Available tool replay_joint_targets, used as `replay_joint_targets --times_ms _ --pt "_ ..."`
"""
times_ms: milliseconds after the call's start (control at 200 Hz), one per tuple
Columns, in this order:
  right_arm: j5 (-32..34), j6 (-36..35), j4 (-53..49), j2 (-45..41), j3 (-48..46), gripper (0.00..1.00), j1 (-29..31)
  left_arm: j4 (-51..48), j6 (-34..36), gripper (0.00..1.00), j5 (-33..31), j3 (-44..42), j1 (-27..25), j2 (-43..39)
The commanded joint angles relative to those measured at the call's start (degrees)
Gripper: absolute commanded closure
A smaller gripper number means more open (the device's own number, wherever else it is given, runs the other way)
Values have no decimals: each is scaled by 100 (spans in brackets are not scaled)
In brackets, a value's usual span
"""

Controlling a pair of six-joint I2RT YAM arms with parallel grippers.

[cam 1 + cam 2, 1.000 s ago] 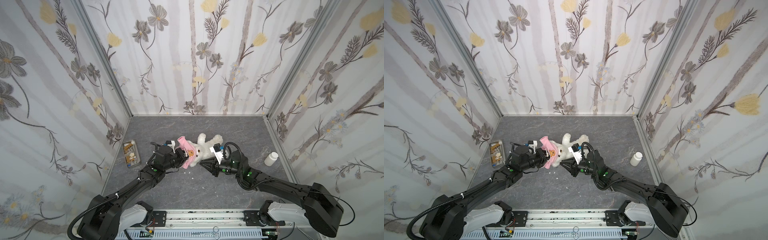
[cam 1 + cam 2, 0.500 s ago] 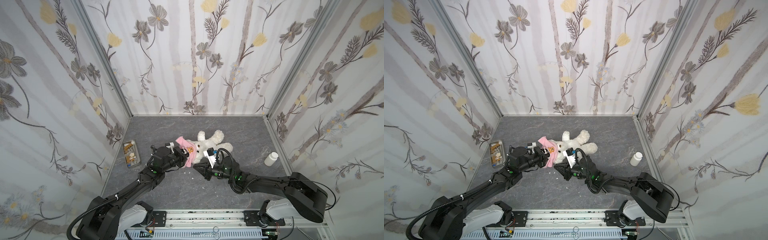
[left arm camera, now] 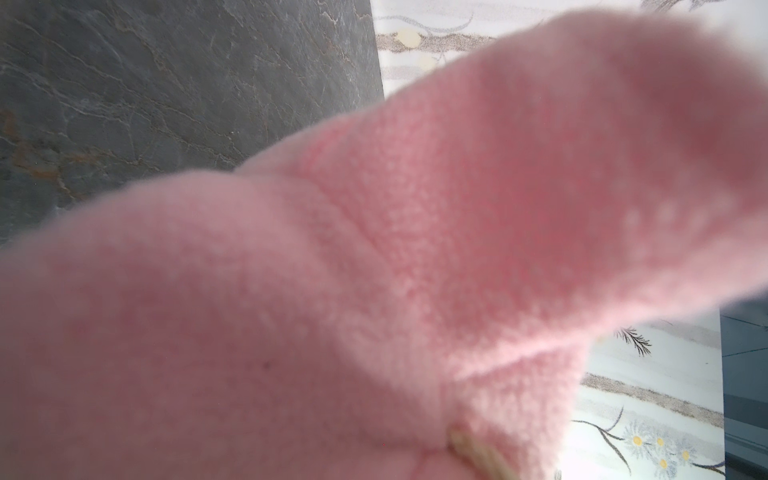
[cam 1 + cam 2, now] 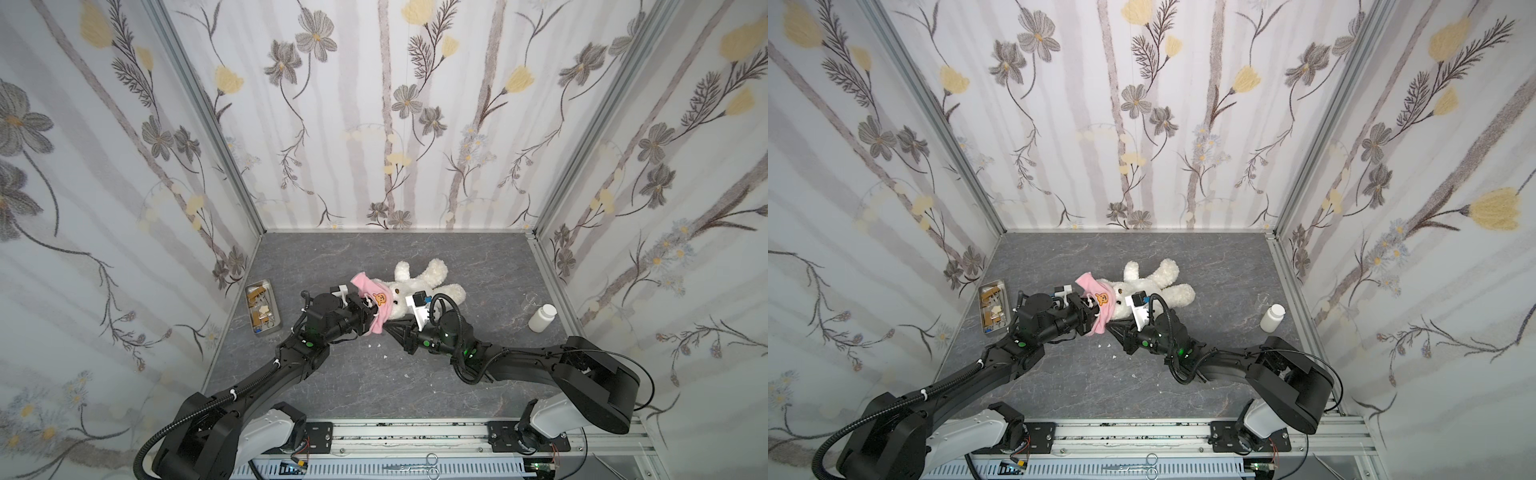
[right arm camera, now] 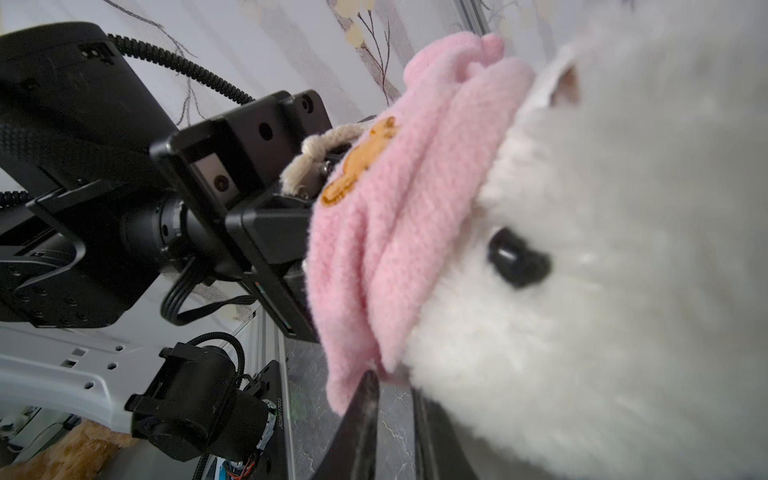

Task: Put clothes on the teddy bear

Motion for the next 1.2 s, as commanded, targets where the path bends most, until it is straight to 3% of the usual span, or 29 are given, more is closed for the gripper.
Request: replay_joint_targets --times_ms 0,420,585,679,724,944,1194 --pt "148 41 350 42 79 80 -20 531 -79 100 68 -4 -1 -18" --pt "-92 252 731 246 197 78 -57 618 -88 100 82 -34 3 26" --pt "-32 302 742 387 277 84 -61 636 -110 100 77 -47 -5 8" --pt "-2 319 740 392 284 94 -90 651 -109 100 56 -69 -6 9" --pt "56 319 663 350 246 100 -92 663 -127 100 36 -83 -5 4" --pt "301 267 18 -16 -343 100 -129 771 -357 100 -99 -105 107 -70" --pt "544 177 -697 -303 -512 100 -421 956 -666 100 251 -40 168 47"
